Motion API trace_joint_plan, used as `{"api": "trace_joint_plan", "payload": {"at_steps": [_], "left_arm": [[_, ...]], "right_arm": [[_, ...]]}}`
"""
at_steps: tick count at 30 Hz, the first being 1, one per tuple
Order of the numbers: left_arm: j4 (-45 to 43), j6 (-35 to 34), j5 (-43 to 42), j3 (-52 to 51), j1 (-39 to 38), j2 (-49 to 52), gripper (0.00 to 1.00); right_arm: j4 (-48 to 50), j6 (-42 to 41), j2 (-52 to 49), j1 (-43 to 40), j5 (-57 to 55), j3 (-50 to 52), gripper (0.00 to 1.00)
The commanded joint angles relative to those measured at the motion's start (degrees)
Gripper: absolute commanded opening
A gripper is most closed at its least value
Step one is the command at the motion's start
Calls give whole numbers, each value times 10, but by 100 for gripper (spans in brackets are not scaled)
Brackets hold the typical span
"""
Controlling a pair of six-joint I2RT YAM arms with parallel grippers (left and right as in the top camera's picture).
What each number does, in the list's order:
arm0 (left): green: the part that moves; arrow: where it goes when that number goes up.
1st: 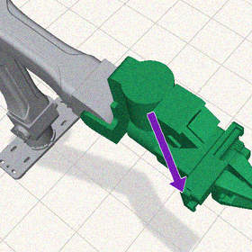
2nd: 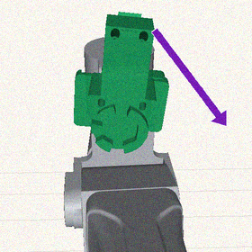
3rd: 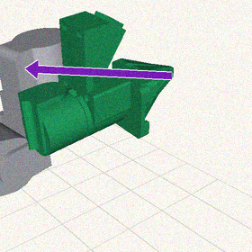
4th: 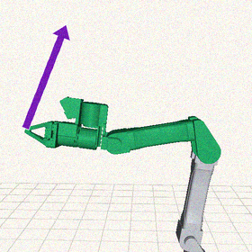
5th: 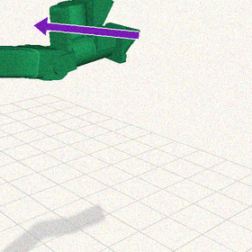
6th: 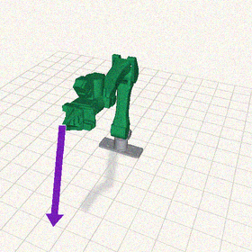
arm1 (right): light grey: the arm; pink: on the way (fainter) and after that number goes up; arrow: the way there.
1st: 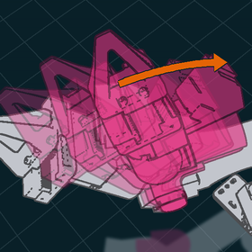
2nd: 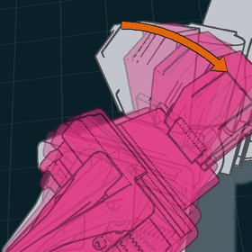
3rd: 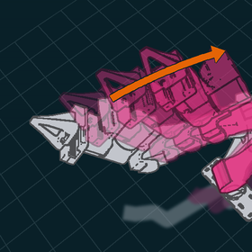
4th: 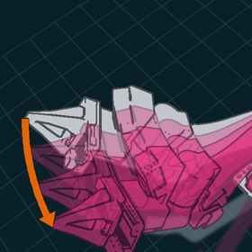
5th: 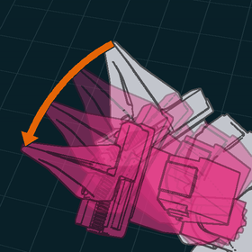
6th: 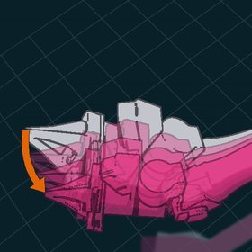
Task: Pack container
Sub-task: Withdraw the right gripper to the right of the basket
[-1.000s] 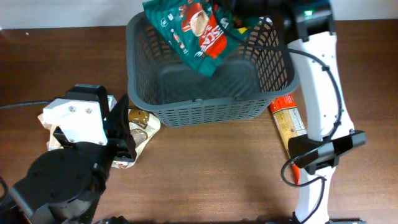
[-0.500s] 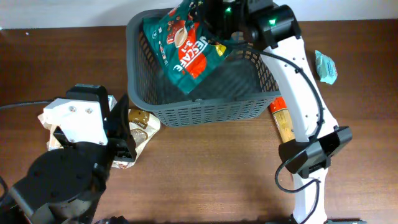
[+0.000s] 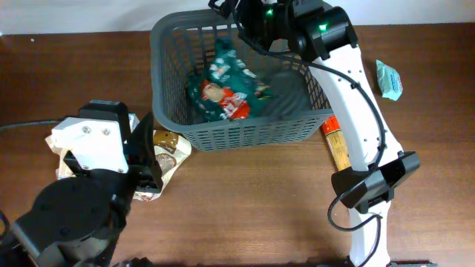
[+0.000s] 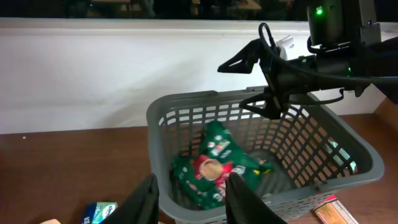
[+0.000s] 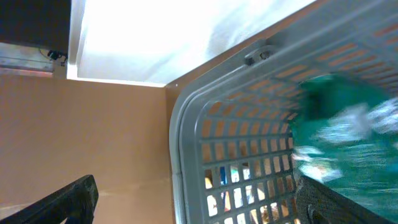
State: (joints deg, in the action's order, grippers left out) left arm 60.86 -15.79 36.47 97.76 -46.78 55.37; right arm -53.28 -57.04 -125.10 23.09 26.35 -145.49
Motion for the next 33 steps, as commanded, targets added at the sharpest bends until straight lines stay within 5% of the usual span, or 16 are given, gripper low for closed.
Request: {"api": "trace_joint_plan", "payload": {"at_steps": [1, 13, 22, 28, 31, 33], "left_arm": [[1, 9, 6, 5, 2, 0, 28], [1, 9, 6, 5, 2, 0, 29], [1, 14, 6, 5, 2, 0, 28], [1, 27, 6, 5, 2, 0, 28], [1, 27, 6, 5, 2, 0, 29], [1, 27, 6, 5, 2, 0, 29]], "right_arm": [[3, -4, 22, -5, 25, -19, 99], [-32, 129, 129, -94, 30, -28, 99], [-191, 324, 217, -195, -86, -28, 99], [-267, 526, 238, -235, -101, -28, 99], [-279, 532, 238, -248, -103, -28, 99], [-284, 532, 238, -254, -103, -28, 91]]}}
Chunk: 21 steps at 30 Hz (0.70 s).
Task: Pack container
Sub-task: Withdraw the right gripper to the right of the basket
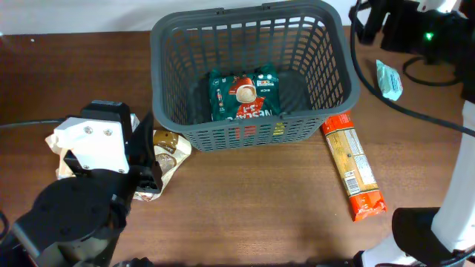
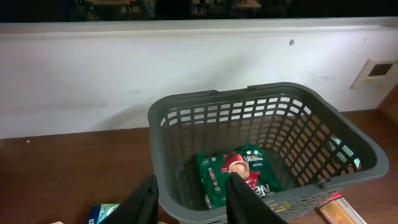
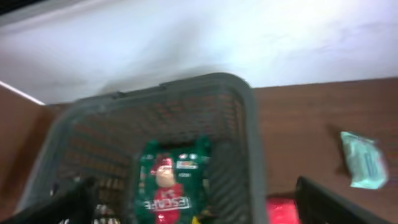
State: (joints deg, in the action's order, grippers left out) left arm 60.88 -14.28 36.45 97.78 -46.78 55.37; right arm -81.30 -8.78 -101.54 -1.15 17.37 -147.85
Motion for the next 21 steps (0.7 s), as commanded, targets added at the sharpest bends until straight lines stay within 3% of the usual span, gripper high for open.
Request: {"api": "trace_joint_plan", "payload": {"at_steps": [1, 3, 7, 12, 15, 21], "left_arm": [[1, 12, 5, 5, 2, 0, 29], [1, 12, 2, 5, 2, 0, 29], [1, 12, -9, 5, 2, 0, 29], [3, 11, -14, 5, 2, 0, 29], [4, 12, -23, 5, 2, 0, 29], [9, 12, -23, 5, 2, 0, 30]], "right_arm": [[-16, 64, 2, -12, -16, -5, 100], [-48, 111, 2, -12, -26, -5, 99], [-124, 113, -1, -13, -112, 0, 99], [-147, 129, 1, -28, -97, 30, 99], [-134, 144, 20, -35, -96, 96, 99], [-50, 165, 116, -58, -105, 325, 99]]}}
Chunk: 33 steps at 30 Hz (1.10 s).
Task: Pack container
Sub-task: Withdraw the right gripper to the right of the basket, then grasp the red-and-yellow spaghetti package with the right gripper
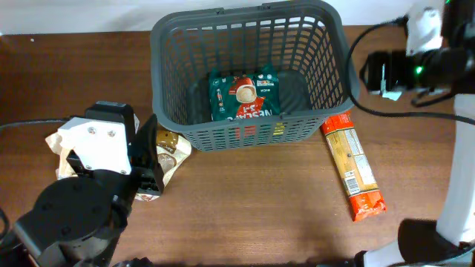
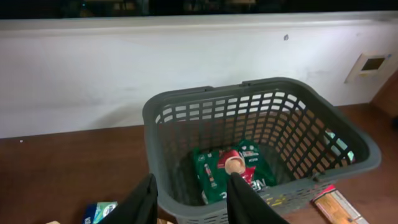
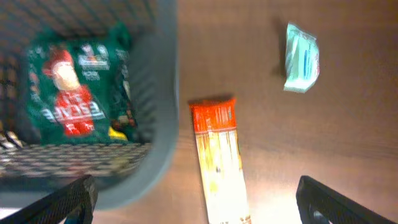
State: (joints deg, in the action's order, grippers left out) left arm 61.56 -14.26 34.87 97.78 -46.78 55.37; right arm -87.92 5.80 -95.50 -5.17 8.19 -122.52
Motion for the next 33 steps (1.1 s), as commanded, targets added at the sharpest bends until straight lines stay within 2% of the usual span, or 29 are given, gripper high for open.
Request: {"api": "trace_joint_plan", "payload": {"at_steps": [1, 5, 8, 12, 18, 23, 29, 33], "left_arm": [[2, 11, -9, 5, 2, 0, 30], [2, 15, -12, 5, 2, 0, 30], [-2, 65, -41, 5, 2, 0, 35], [-2, 118, -76, 12, 2, 0, 35], [16, 155, -85, 45, 11, -1, 35], [47, 160, -98, 55, 56, -1, 36], [65, 172, -169, 59, 146, -1, 35], [85, 172, -252, 59, 223, 3, 35]], "right_arm": [[43, 22, 80, -27, -10, 128, 99], [118, 48, 142, -39, -5, 283, 99], [173, 60, 170, -40, -5, 386, 99], [224, 75, 175, -40, 0, 479, 99], [269, 84, 174, -40, 0, 549, 99], [285, 84, 174, -40, 2, 577, 99], [295, 83, 174, -40, 4, 595, 99], [295, 83, 172, -40, 6, 602, 99]]}}
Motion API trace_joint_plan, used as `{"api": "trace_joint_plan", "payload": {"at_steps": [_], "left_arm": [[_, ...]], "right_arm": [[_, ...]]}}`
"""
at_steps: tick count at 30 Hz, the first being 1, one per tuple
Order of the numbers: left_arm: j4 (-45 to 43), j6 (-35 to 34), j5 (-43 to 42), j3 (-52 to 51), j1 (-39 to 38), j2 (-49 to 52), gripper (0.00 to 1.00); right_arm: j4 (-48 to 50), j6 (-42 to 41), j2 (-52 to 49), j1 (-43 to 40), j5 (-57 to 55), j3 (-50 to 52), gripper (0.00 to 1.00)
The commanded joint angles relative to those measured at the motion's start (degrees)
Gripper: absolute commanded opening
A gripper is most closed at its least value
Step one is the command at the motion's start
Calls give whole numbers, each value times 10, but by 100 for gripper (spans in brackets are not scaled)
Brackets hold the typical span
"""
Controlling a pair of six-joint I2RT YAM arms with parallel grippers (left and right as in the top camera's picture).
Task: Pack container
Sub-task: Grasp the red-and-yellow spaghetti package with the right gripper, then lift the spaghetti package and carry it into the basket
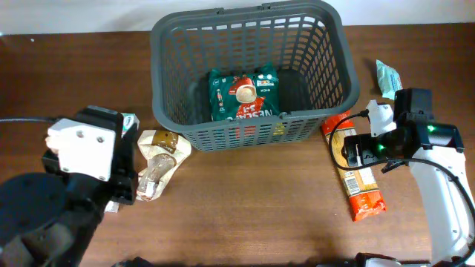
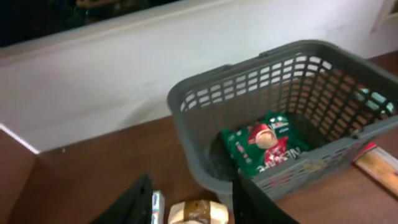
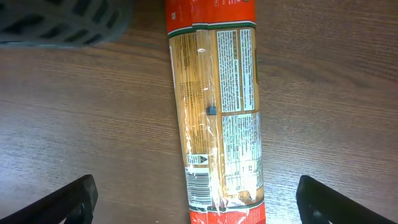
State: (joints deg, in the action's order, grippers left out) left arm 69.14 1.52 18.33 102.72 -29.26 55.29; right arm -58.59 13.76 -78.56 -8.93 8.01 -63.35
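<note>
The grey basket stands at the back middle with a green snack packet lying flat inside, also in the left wrist view. A long orange and yellow pasta pack lies on the table right of the basket. My right gripper hangs open just above it, fingers far apart on either side. My left gripper is open and empty, left of the basket, over a beige packet.
A small teal packet lies at the far right behind the right arm. The beige packet and a blue-white packet lie left of the basket beside the left arm. A white wall runs behind the table.
My right gripper has come down from high beside the basket to close above the pasta pack. The left arm has shifted left, uncovering more of the beige packet. Both grippers remain open.
First my right gripper stood open over the basket with the green packet tilted inside. Then the packet lay flat in the basket and the arm was at the back right. Then it looked down on the pasta pack, and now it hangs low over it.
</note>
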Motion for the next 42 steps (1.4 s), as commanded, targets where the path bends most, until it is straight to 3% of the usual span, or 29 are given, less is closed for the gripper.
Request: {"api": "trace_joint_plan", "payload": {"at_steps": [1, 7, 10, 12, 13, 14, 15, 21, 30, 42], "left_arm": [[16, 14, -105, 10, 70, 8, 35], [64, 38, -231, 9, 219, 31, 25], [64, 52, -308, 7, 298, 34, 27], [59, 52, -337, 6, 330, 34, 42], [56, 48, -338, 5, 339, 35, 59], [53, 43, -338, 5, 344, 35, 87], [51, 43, -337, 5, 345, 35, 99], [50, 44, -336, 5, 345, 35, 99], [154, 44, -336, 5, 344, 35, 99], [173, 44, -336, 5, 344, 35, 99]], "right_arm": [[3, 4, 2, -2, 8, 12, 99], [19, -5, -8, -2, 10, 30, 99], [24, -5, -9, -2, 10, 37, 99], [36, -7, -12, -2, 9, 47, 99], [41, -7, -14, -2, 8, 51, 99], [45, -7, -17, -2, 7, 55, 99], [51, -7, -22, -2, 6, 59, 99], [90, -7, -59, -1, 1, 79, 99], [152, -6, -155, -1, -30, 91, 99], [181, -7, -223, -1, -59, 91, 97]]}}
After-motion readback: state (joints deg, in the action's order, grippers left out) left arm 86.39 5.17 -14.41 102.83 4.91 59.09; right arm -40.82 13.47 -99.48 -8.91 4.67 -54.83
